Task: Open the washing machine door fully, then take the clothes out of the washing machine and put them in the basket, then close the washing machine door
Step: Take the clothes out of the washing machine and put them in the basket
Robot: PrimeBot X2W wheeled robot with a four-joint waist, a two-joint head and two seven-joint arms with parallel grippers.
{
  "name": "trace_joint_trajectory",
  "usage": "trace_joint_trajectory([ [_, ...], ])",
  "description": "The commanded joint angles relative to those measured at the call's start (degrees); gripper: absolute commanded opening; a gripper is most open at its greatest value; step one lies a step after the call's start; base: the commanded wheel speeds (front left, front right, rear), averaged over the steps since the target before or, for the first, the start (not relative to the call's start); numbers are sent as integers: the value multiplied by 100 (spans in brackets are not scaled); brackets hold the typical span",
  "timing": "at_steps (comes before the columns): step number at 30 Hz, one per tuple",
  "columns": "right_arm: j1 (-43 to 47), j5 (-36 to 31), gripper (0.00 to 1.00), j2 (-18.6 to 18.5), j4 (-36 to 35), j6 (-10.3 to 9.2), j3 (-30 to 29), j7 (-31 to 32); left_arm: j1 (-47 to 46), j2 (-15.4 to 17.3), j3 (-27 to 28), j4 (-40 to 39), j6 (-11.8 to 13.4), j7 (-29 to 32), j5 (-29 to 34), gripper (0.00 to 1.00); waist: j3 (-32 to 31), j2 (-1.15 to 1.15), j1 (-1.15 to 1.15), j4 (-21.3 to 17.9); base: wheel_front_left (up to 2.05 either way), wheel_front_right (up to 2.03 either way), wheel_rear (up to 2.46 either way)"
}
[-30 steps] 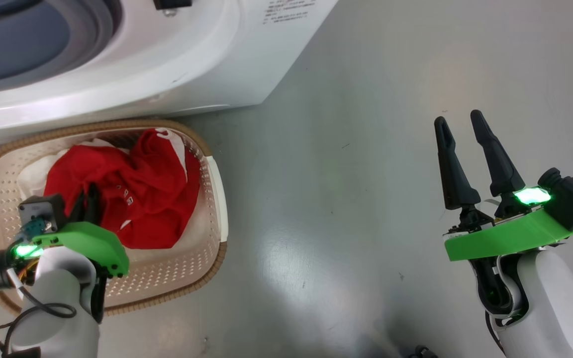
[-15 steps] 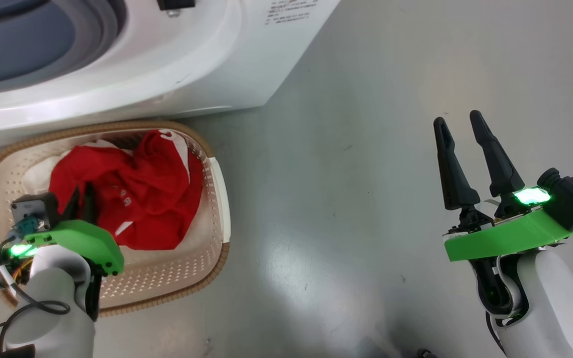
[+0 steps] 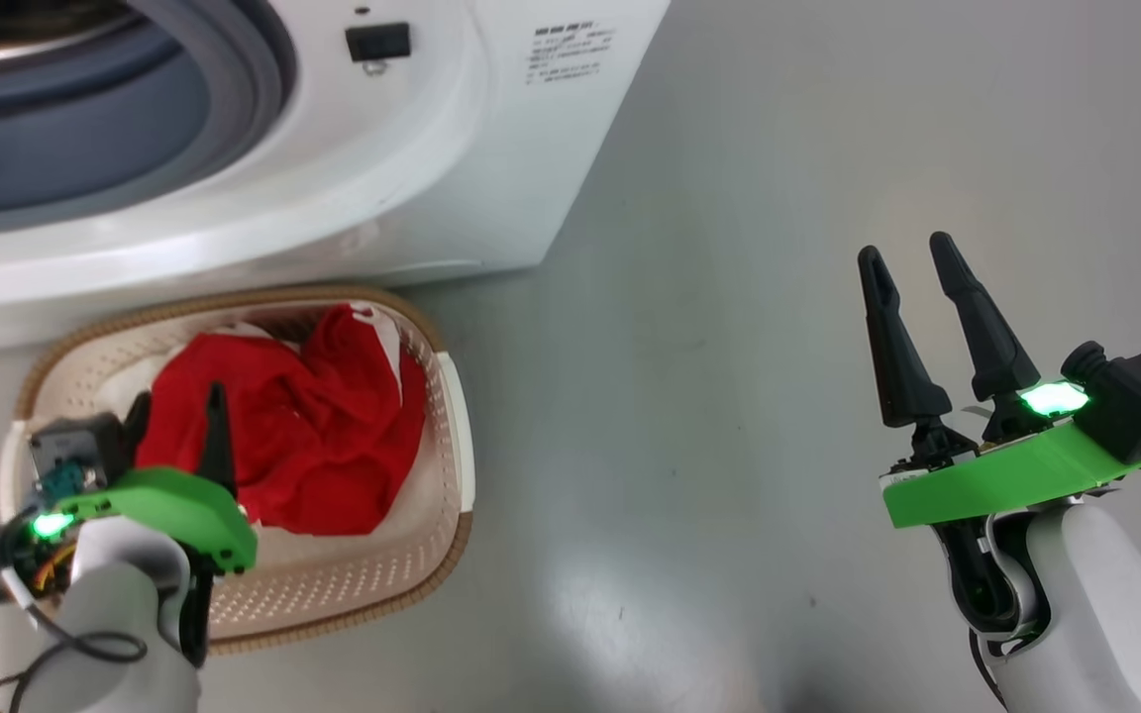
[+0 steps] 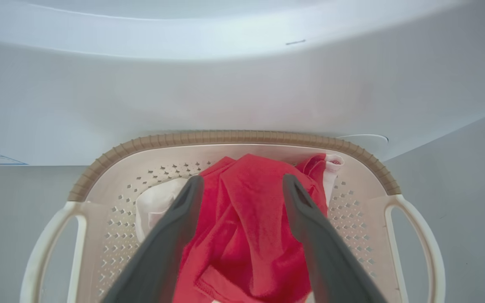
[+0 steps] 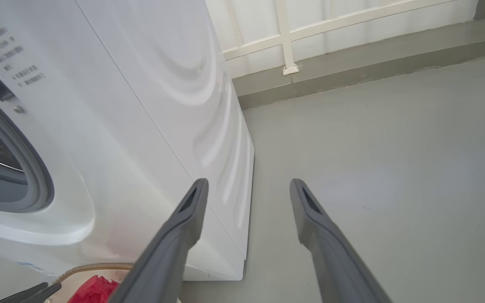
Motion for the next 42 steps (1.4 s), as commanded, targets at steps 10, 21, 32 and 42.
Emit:
trace_joint_trajectory([
  [10, 436, -15, 100, -118, -13, 36, 71, -37, 784, 103, 30, -757, -38, -32, -47, 100, -848, 0, 0, 95, 0, 0, 0],
  [21, 706, -17, 100, -206, 58, 36, 71, -37, 1349, 71, -185, -1635, -39, -32, -145, 100, -1442, 0, 0, 201, 0, 0, 0],
  [32, 1000, -21, 100, -320, 89, 36, 17, -37, 1932, 131, -320, -2620, -39, -32, -129, 100, -1938, 0, 0, 277, 0, 0, 0],
  [42, 1332, -41, 100, -377, 82, 36, -111, -37, 2495, 84, -383, -3688, -39, -32, -50, 100, -2344, 0, 0, 388, 0, 0, 0],
])
